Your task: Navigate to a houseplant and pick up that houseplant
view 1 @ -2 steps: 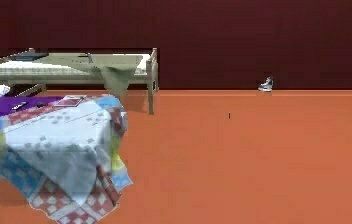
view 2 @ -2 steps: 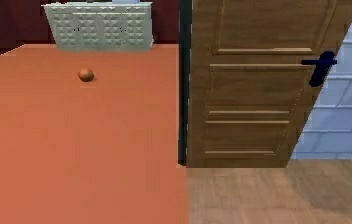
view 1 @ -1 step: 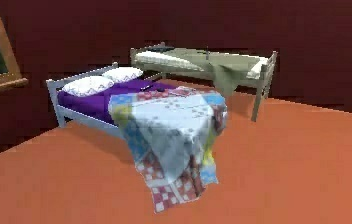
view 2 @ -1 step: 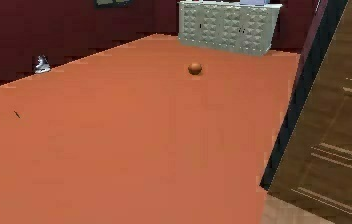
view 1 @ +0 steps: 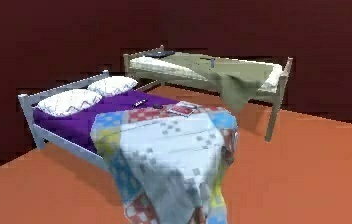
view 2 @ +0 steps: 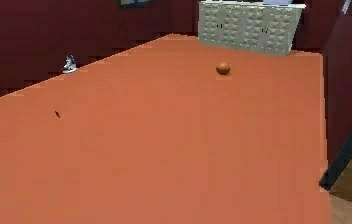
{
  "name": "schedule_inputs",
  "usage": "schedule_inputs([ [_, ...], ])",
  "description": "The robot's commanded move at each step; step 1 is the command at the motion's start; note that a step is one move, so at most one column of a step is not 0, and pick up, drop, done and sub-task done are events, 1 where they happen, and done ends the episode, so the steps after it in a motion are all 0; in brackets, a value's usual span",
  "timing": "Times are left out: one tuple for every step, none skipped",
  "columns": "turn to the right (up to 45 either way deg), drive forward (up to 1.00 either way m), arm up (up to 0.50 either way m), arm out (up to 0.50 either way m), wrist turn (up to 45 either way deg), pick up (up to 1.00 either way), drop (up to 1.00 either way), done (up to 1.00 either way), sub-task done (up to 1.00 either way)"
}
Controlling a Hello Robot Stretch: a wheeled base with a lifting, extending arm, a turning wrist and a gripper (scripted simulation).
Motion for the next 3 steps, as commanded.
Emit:
schedule_inputs([
  [-45.0,0.0,0.0,0.0,0.0,0.0,0.0,0.0,0.0],
  [-18.0,0.0,0.0,0.0,0.0,0.0,0.0,0.0,0.0],
  [0.0,1.0,0.0,0.0,0.0,0.0,0.0,0.0,0.0],
])
